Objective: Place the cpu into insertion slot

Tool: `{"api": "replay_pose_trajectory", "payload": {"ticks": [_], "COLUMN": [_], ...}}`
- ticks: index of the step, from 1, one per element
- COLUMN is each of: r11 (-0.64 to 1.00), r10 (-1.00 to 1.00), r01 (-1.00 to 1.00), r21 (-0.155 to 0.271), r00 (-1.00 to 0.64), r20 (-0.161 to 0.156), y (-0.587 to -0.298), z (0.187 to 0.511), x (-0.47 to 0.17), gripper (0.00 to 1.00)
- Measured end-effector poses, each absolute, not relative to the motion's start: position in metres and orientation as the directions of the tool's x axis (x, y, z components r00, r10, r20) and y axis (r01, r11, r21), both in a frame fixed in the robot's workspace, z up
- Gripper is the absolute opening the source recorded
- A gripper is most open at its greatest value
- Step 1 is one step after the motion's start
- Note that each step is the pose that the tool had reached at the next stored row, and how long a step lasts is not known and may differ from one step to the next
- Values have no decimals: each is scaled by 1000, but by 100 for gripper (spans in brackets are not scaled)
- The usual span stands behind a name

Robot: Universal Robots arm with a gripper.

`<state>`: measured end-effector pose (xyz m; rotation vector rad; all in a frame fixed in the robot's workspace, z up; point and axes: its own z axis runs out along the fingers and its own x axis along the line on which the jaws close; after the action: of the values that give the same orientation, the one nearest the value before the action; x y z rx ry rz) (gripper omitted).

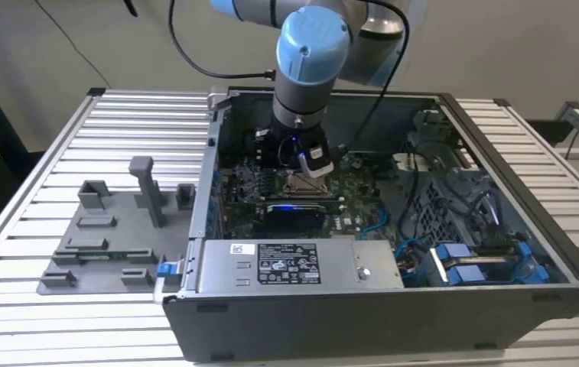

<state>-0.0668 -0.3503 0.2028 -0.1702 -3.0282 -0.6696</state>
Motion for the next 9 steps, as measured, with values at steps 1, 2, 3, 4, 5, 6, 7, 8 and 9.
{"api": "replay_pose_trajectory", "payload": {"ticks": [1, 2, 3, 4, 5, 6, 7, 8, 9], "r11": [902, 902, 901, 899, 899, 899, 899, 899, 897], "r10": [94, 89, 85, 83, 82, 82, 82, 82, 82], "r01": [108, 102, 95, 89, 88, 88, 87, 87, 87], "r21": [419, 420, 424, 428, 428, 428, 428, 429, 434], "r00": [-994, -995, -995, -996, -996, -996, -996, -996, -996], "r20": [55, 50, 42, 33, 32, 31, 31, 31, 29], "y": [-350, -350, -350, -350, -350, -350, -350, -350, -350], "z": [202, 202, 202, 202, 202, 202, 202, 202, 202], "x": [-67, -67, -67, -68, -68, -68, -68, -69, -70], "gripper": [11, 11, 11, 11, 11, 11, 11, 11, 11]}}
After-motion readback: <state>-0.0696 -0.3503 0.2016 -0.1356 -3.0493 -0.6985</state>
